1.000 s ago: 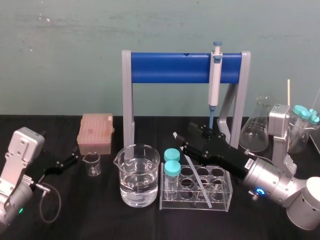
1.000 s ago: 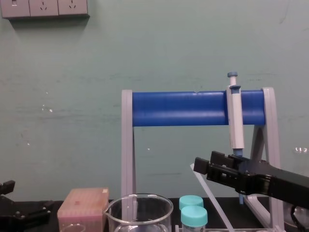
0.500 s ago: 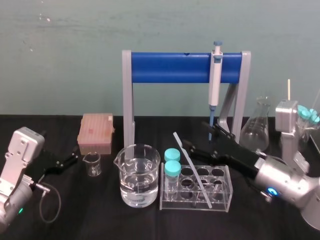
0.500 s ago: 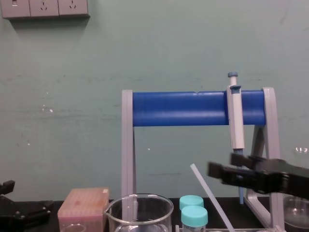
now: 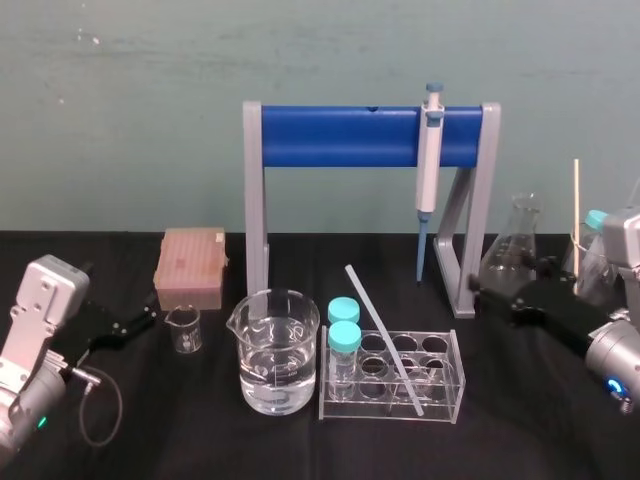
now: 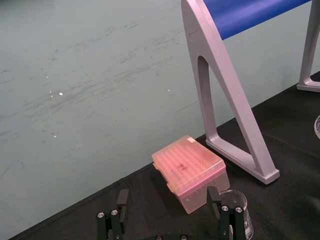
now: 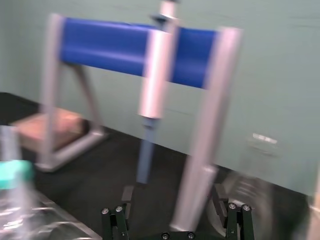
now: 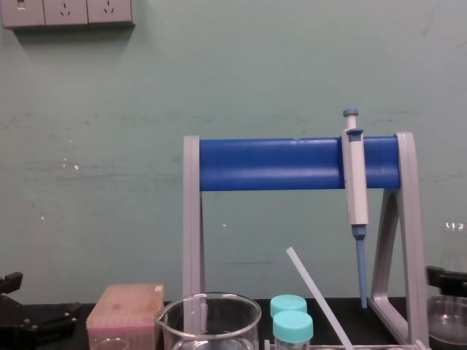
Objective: Pick up the stirring rod with one hand, then place it down.
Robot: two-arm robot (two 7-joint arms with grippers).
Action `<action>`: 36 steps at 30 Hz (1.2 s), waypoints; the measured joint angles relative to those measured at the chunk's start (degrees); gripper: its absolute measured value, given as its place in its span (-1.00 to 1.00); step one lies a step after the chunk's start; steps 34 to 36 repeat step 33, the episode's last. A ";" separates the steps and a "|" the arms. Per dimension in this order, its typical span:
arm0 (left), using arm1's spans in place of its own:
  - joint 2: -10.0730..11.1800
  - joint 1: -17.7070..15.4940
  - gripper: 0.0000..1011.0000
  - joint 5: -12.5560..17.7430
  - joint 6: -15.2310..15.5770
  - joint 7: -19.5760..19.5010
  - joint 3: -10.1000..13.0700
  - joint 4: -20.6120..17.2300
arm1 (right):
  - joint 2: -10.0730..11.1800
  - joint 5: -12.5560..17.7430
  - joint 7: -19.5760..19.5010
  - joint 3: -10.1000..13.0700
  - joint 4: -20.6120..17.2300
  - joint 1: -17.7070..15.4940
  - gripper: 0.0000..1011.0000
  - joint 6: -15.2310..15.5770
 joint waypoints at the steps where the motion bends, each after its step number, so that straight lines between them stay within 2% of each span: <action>1: 0.00 0.00 0.98 0.00 0.00 0.00 0.00 0.00 | -0.55 -1.27 -2.56 0.44 0.31 -0.13 0.98 0.71; 2: 0.00 0.00 0.98 0.00 0.00 0.00 0.00 0.00 | -0.55 -1.27 -2.56 0.44 0.31 -0.13 0.98 0.71; 3: 0.00 0.00 0.98 0.00 0.00 0.00 0.00 0.00 | -1.10 -2.39 -4.74 0.67 0.75 -0.15 0.98 1.46; 7: 0.00 0.00 0.98 0.00 0.00 0.00 0.00 0.00 | -2.20 -4.72 -8.56 0.95 1.86 0.07 0.98 3.06; 36: 0.00 0.00 0.98 0.00 0.00 0.00 0.00 0.00 | -1.67 -4.08 -7.58 0.95 1.31 -0.12 0.98 2.62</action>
